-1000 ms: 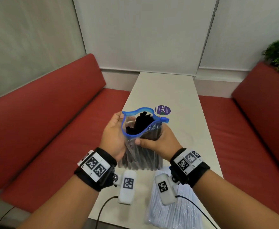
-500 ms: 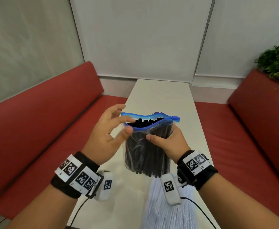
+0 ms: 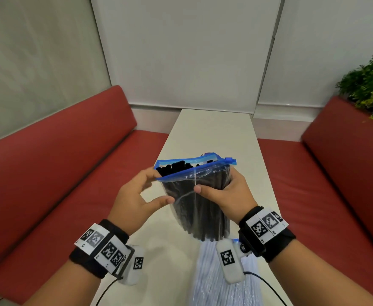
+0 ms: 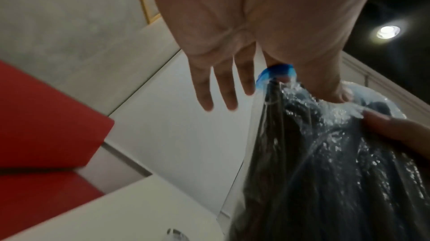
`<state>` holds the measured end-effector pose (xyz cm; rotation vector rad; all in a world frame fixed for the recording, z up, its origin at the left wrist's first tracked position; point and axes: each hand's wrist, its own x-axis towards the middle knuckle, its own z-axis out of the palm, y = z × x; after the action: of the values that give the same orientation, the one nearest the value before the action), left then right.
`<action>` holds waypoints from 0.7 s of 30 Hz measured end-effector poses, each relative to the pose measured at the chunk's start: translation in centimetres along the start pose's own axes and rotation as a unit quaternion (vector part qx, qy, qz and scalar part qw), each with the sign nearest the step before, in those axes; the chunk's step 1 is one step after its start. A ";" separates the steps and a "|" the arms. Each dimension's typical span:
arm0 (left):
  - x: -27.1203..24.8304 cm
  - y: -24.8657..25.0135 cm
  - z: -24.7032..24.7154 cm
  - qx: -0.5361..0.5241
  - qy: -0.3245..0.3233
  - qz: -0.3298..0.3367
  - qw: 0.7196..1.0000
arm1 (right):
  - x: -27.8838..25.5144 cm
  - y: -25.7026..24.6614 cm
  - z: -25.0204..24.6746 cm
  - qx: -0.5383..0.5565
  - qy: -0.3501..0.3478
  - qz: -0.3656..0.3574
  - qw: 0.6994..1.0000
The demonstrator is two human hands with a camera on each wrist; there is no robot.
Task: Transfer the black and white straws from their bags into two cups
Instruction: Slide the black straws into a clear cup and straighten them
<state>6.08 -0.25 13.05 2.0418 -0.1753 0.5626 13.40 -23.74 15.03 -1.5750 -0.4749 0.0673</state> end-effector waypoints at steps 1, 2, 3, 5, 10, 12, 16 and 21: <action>-0.1 -0.2 0.3 -0.061 -0.017 -0.039 0.997 | 0.0 -0.2 0.2 0.006 -0.010 -0.003 1.000; -0.1 -0.5 0.5 -0.105 -0.028 -0.065 0.992 | 0.0 -0.3 0.4 0.014 -0.018 -0.004 1.000; 0.0 -0.6 0.8 -0.133 -0.035 -0.080 0.987 | 0.0 -0.3 0.7 0.023 -0.025 -0.006 0.999; -0.1 -0.6 1.1 -0.163 -0.035 -0.093 0.982 | 0.1 -0.3 1.0 0.042 -0.031 -0.011 0.999; -1.0 0.1 2.8 -0.191 -0.073 -0.159 0.966 | 0.6 -0.6 2.3 0.048 -0.033 -0.041 0.997; -1.4 0.6 4.0 -0.184 -0.081 -0.161 0.966 | 0.6 -0.9 3.4 0.035 -0.025 -0.049 0.998; -1.4 1.2 5.2 -0.165 -0.017 -0.146 0.975 | 0.9 -0.8 4.4 0.043 -0.006 -0.020 0.999; -0.9 0.2 4.7 -0.158 0.039 -0.129 0.978 | 1.4 -0.1 3.3 -0.077 -0.035 -0.037 0.996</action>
<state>6.73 -4.43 10.89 1.6978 0.0467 0.4205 13.56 -20.18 15.21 -1.7091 -0.6052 0.0308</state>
